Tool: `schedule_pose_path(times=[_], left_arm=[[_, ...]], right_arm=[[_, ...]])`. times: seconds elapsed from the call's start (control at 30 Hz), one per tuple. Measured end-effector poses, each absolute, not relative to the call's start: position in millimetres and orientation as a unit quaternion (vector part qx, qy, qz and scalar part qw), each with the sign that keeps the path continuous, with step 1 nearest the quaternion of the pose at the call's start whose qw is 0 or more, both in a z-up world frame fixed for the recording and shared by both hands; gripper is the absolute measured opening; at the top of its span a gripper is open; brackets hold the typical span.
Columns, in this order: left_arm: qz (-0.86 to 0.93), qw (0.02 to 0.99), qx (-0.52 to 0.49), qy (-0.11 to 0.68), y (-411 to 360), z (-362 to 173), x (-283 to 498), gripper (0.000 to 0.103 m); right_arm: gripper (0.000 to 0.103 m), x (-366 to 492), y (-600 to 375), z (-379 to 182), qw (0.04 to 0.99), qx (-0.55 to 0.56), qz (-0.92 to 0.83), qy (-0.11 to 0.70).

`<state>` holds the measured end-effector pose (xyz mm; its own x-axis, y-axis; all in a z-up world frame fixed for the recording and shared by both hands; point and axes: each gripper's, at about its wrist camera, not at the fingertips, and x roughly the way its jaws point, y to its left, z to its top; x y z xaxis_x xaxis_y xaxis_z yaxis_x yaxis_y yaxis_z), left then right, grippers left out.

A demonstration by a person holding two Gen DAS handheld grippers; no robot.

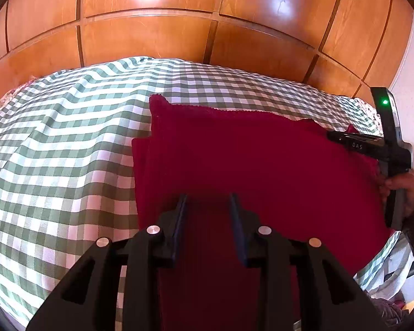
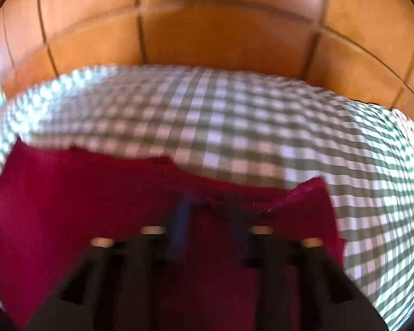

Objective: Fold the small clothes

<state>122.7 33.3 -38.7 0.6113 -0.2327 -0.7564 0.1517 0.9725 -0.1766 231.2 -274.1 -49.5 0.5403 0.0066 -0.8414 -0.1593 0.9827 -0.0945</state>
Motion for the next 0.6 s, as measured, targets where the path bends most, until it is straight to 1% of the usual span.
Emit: schedule_pose_path(times=[0.23, 0.3, 0.37, 0.4, 0.47, 0.6], left_arm=[[-0.107, 0.907, -0.059, 0.403, 32, -27, 130, 0.031], [-0.1, 0.906, -0.057, 0.408, 28, -30, 140, 0.031], [-0.082, 0.898, -0.043, 0.43, 22, -44, 153, 0.037], [-0.076, 0.894, -0.045, 0.44, 22, -51, 157, 0.037], [-0.074, 0.896, -0.057, 0.434, 22, -56, 156, 0.037], [-0.067, 0.897, -0.057, 0.434, 21, -55, 156, 0.037]], right_arm=[[0.0, 226, -277, -11, 0.904, -0.088, 0.026, 0.417], [0.0, 237, -282, -18, 0.902, -0.086, 0.013, 0.424], [0.0, 248, -285, -37, 0.894, -0.072, 0.008, 0.442], [0.0, 251, -285, -47, 0.889, -0.072, 0.005, 0.451], [0.0, 253, -288, -66, 0.885, -0.065, -0.002, 0.46], [0.0, 252, -297, -62, 0.89, -0.04, 0.001, 0.455]])
